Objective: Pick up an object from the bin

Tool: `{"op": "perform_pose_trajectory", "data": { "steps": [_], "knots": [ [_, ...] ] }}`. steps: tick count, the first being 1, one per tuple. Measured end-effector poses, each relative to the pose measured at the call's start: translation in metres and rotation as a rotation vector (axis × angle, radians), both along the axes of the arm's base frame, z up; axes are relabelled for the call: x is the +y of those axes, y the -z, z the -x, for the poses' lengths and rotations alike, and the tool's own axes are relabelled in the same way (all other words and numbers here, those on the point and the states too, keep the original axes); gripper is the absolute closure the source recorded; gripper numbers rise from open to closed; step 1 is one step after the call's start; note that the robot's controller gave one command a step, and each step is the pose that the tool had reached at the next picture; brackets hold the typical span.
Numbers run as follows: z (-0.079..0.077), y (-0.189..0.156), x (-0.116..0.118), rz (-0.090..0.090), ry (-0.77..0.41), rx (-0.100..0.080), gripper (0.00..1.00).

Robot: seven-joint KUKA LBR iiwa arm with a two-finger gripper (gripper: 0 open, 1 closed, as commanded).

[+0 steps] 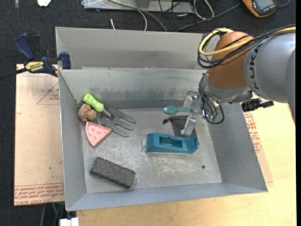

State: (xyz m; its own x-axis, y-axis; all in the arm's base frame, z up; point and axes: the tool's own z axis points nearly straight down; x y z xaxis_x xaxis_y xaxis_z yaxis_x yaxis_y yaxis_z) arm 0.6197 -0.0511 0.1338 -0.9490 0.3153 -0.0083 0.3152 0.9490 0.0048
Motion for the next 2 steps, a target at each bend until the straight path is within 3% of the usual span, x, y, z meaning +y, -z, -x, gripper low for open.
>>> {"op": "perform_pose_trajectory", "data": {
  "steps": [1, 2],
  "knots": [
    [-0.008, 0.045, -0.008, -0.003, 0.183, -0.003, 0.0],
    [-0.006, 0.063, -0.006, -0.003, 0.257, -0.003, 1.0]
  ]
}}
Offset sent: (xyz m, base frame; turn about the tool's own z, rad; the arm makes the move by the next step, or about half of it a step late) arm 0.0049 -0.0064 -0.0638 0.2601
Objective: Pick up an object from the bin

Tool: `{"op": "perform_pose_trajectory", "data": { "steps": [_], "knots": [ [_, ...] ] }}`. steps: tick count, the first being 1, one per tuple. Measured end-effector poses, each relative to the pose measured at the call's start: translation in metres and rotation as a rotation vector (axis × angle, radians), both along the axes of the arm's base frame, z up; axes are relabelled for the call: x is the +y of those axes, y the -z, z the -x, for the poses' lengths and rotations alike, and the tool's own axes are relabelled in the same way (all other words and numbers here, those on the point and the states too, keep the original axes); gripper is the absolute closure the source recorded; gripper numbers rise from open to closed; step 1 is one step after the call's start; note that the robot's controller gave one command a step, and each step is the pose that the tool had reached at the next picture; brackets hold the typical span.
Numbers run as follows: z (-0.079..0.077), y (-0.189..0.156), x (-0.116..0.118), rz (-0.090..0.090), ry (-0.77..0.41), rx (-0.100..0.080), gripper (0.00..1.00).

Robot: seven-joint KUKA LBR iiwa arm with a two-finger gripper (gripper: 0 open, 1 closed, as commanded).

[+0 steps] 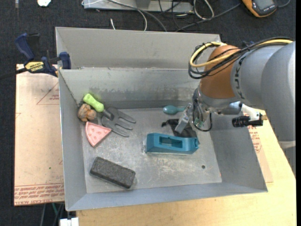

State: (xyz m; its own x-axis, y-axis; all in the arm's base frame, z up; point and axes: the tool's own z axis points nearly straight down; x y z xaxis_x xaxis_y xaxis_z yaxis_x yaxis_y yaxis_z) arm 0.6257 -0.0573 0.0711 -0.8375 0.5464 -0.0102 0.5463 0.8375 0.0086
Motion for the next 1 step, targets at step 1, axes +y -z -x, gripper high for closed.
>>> {"op": "perform_pose_trajectory", "data": {
  "steps": [1],
  "knots": [
    [0.0, 0.0, 0.0, 0.0, 0.0, 0.0, 1.0]
  ]
}}
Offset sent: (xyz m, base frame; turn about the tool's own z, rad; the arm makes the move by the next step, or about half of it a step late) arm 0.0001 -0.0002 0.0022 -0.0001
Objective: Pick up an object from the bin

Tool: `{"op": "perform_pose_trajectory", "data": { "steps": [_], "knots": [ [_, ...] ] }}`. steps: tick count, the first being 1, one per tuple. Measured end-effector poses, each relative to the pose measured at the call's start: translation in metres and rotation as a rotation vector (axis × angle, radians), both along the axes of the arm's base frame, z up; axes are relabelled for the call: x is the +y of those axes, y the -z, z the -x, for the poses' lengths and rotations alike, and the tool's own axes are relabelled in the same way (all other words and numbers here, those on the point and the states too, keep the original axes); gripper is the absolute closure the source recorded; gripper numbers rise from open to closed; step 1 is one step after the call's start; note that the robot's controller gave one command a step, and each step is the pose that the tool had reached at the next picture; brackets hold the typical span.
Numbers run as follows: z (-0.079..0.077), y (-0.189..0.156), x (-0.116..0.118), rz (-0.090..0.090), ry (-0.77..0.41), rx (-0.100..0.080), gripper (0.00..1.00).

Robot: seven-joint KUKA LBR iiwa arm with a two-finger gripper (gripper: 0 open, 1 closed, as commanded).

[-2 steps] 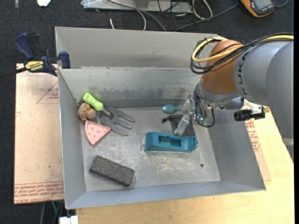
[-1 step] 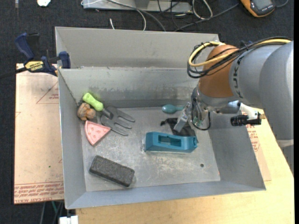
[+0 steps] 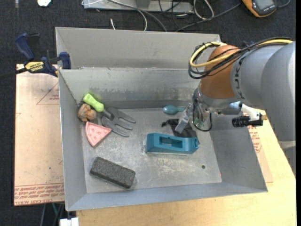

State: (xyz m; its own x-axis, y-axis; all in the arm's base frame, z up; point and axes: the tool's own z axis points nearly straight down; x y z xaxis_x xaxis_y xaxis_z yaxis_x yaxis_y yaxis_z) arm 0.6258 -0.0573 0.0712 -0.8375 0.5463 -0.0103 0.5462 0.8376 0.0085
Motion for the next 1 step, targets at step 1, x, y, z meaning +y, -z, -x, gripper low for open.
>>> {"op": "perform_pose_trajectory", "data": {
  "steps": [1],
  "knots": [
    [-0.0001, -0.0019, 0.0001, 0.0, -0.001, 0.0, 1.0]
  ]
}}
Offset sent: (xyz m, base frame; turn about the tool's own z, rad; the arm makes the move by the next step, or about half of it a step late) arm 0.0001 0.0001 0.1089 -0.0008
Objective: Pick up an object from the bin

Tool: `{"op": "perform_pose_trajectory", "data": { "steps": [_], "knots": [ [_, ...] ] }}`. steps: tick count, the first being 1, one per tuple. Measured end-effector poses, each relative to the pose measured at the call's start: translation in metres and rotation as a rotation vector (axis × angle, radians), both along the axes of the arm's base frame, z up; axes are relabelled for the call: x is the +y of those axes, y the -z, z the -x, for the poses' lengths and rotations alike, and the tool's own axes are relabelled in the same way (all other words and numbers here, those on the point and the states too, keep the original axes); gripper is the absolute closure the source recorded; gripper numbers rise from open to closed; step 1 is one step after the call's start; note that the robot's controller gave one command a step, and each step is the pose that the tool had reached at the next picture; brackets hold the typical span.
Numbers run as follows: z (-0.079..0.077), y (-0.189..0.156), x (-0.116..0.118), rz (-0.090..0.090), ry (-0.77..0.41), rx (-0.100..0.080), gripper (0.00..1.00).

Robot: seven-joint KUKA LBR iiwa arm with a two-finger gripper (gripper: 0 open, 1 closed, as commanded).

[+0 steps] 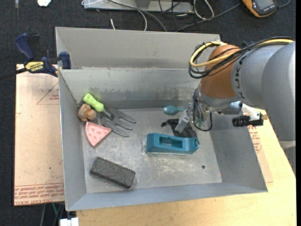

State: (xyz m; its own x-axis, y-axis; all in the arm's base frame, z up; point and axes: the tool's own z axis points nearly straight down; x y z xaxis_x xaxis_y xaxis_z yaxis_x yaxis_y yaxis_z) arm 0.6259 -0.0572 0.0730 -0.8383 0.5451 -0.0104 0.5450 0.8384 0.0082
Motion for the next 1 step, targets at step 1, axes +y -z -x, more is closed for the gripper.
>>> {"op": "perform_pose_trajectory", "data": {
  "steps": [1],
  "knots": [
    [0.0027, -0.0296, 0.0003, -0.002, 0.0, 0.008, 1.0]
  ]
}}
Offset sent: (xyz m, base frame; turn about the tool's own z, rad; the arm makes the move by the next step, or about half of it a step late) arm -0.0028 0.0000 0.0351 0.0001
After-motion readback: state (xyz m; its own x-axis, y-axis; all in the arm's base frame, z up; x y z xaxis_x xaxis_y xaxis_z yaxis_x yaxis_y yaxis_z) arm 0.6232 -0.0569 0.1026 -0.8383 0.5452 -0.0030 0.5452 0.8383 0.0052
